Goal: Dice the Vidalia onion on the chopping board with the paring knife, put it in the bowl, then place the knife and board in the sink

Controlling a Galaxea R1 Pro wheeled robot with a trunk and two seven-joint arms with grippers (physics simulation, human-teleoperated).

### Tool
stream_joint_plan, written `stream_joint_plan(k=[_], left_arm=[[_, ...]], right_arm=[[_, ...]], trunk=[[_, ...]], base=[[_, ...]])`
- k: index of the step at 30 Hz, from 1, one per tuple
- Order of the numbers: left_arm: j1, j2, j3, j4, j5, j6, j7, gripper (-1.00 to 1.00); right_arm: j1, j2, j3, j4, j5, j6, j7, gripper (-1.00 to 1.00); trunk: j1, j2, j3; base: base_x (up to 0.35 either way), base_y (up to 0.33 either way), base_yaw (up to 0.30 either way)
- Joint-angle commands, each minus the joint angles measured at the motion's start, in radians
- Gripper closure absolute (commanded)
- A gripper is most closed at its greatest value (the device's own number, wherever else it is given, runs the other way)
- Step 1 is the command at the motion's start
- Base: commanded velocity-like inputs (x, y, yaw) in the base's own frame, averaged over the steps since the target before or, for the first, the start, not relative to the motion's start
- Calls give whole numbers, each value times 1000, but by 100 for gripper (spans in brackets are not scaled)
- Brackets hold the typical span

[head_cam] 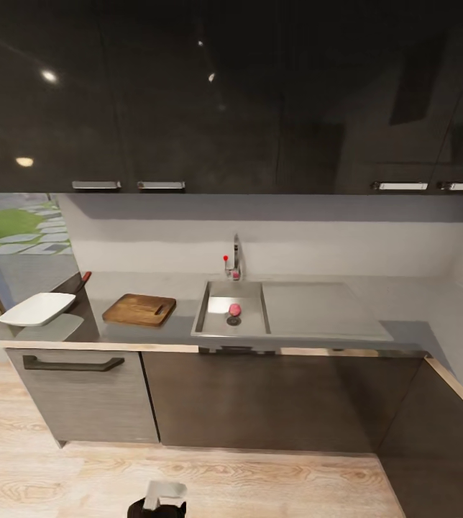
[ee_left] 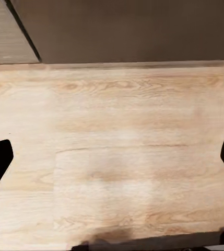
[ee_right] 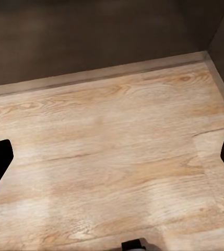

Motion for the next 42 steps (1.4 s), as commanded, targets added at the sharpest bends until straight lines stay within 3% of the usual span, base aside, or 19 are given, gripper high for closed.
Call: stream_joint_plan(k=[1,6,12,14,15,22,23,24,34,38,40,41,42], left_arm=[[-14,0,-21,-43,-2,58,6,-100],[-76,-4,-68,-173,-2,228,6,-100],[-157,-7,-96,-256,-2,370,7,-100],[-195,-15,-108,-285,-2,430,7,-100],[-238,-25,-118,-315,-2,471,7,-100],[-366,-42,-132,-356,0,527,8,-100],[-412,-47,-135,-381,1,618,7,-100],[-436,-49,-140,-393,2,654,7,-100],[-614,-56,-158,-410,9,709,6,-100],[-717,-62,-159,-378,11,712,6,-100],[-785,-65,-159,-337,13,713,6,-100],[-863,-68,-159,-280,21,713,6,-100],[-975,-70,-159,-173,52,713,6,-100]], right_arm=[[0,-1,5,0,-6,-2,-3,-100],[0,0,5,7,-6,-2,-4,-100],[0,0,4,14,-6,-2,-6,-100],[0,-1,3,15,-6,-2,-7,-100],[0,-1,3,16,-6,-1,-7,-100],[0,-1,3,34,-6,1,-8,-100],[0,-1,3,40,-6,1,-8,-100],[0,-1,3,41,-6,1,-8,-100],[0,-2,3,43,-8,0,-8,-100],[0,-2,3,43,-8,0,-8,-100],[0,-2,3,43,-8,0,-8,-100],[0,-2,3,43,-8,-1,-8,-100],[0,-2,3,43,-8,-1,-8,-100]], trunk=[[1,-2,-2],[1,-2,-2],[1,-2,-2],[1,-2,-2],[1,-2,-2],[1,-2,-2],[1,-2,-2],[1,-2,-2],[1,-2,-2],[1,-2,-2],[1,-2,-2],[1,-2,-2],[1,-2,-2]], base=[[0,0,0],[0,0,0],[0,0,0],[0,0,0],[0,0,0],[0,0,0],[0,0,0],[0,0,0],[0,0,0],[0,0,0],[0,0,0],[0,0,0],[0,0,0]])
